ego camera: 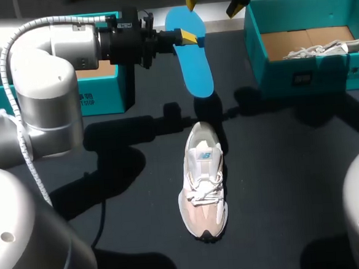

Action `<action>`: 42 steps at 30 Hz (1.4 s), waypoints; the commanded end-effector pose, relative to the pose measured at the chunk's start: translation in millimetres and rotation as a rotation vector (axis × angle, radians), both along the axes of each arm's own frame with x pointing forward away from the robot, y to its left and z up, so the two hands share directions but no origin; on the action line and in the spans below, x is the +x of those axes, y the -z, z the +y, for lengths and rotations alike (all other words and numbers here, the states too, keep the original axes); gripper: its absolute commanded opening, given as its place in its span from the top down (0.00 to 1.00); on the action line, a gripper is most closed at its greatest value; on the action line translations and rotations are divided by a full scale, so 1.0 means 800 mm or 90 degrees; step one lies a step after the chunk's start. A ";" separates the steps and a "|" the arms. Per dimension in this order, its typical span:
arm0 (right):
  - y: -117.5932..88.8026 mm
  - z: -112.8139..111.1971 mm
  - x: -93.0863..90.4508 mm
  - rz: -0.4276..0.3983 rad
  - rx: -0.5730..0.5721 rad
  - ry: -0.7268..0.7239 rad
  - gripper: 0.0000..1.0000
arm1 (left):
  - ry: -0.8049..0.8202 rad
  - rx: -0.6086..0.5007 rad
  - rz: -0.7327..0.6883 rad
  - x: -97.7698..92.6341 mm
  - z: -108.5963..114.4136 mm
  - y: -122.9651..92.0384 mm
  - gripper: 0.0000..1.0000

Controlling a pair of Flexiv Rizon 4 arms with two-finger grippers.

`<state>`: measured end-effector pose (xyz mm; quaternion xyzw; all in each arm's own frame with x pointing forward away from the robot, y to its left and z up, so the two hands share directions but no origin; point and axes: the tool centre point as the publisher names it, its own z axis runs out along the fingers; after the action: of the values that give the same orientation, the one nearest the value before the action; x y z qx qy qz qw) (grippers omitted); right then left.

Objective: Take the shoe out of the shoebox, open the shoe tongue, remove and reinsert the insole, then place the shoe into the shoebox

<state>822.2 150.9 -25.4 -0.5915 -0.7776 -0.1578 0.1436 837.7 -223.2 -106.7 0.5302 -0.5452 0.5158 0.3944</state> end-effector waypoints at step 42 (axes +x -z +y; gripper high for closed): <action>-0.003 -0.026 0.013 0.054 0.407 0.030 0.00 | 0.000 0.001 0.000 -0.001 0.001 0.001 1.00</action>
<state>837.2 136.3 -13.1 -0.5925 -0.7182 -0.2705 0.2449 837.7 -223.4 -107.0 0.5301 -0.5454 0.5157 0.3944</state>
